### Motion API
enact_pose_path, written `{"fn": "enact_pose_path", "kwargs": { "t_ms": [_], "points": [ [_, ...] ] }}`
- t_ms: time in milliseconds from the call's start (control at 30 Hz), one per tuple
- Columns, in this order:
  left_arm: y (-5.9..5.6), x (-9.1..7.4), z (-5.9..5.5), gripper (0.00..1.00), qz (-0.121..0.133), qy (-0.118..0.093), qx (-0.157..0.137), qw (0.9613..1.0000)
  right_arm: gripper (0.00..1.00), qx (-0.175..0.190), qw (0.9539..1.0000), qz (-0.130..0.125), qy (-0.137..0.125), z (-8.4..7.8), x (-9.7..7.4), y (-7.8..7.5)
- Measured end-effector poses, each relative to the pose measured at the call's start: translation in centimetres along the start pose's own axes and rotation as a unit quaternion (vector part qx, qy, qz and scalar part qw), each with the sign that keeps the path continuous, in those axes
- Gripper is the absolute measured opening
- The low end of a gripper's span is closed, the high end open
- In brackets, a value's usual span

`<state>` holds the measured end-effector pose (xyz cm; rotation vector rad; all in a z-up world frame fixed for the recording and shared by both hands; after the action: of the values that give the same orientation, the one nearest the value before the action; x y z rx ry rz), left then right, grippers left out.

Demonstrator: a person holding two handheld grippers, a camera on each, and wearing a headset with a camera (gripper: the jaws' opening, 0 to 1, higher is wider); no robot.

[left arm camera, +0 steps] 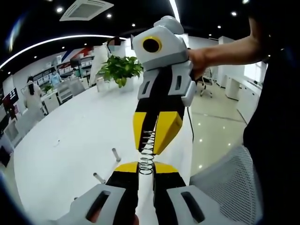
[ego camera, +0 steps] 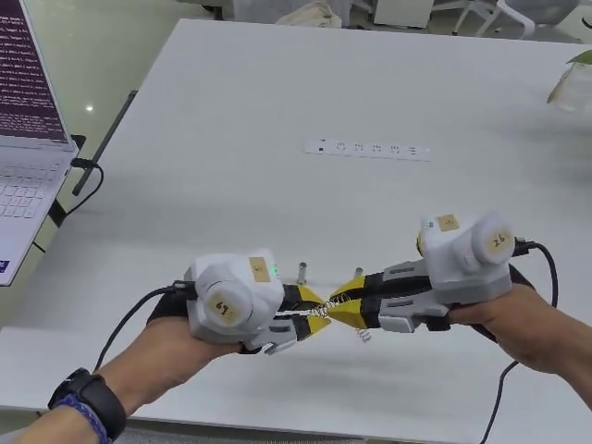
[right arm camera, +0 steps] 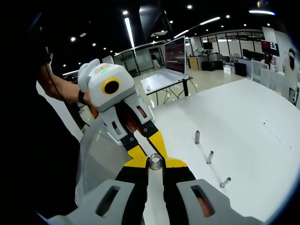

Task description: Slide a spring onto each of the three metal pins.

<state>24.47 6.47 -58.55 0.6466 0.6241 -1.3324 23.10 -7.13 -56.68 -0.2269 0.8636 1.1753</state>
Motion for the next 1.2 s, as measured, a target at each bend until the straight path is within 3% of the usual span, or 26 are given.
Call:
{"fn": "enact_pose_path", "kwargs": {
  "t_ms": [367,767,1100,1200],
  "points": [
    [0.3,-0.2,0.0,0.02,-0.007,-0.011,-0.007,0.9999,0.09,-0.044,0.9986,-0.006,0.030,0.9,-0.2,-0.2],
    [0.6,-0.3,0.0,0.02,-0.014,-0.023,-0.015,0.9995,0.11,-0.101,0.9919,-0.004,0.076,2.2,-0.4,-0.6],
    [1.0,-0.4,0.2,0.02,-0.017,-0.039,-0.027,0.9987,0.11,-0.153,0.9802,-0.002,0.125,3.0,-0.4,-0.8],
    [1.1,-0.4,0.3,0.02,-0.018,-0.044,-0.031,0.9984,0.11,-0.172,0.9747,-0.001,0.143,3.3,-0.4,-0.8]
  ]
}}
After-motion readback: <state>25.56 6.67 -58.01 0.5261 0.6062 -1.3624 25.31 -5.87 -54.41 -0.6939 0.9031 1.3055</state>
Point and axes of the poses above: the centre of the closed fingertips' face, and the gripper's own axes: x roughly forward along the fingers, y roughly to its left, z roughly out of its top, the point moved 9 cm from there along -x, roughly backward along the fingers, and after that the axes turned 15 degrees about y, right-handed, at the moved point
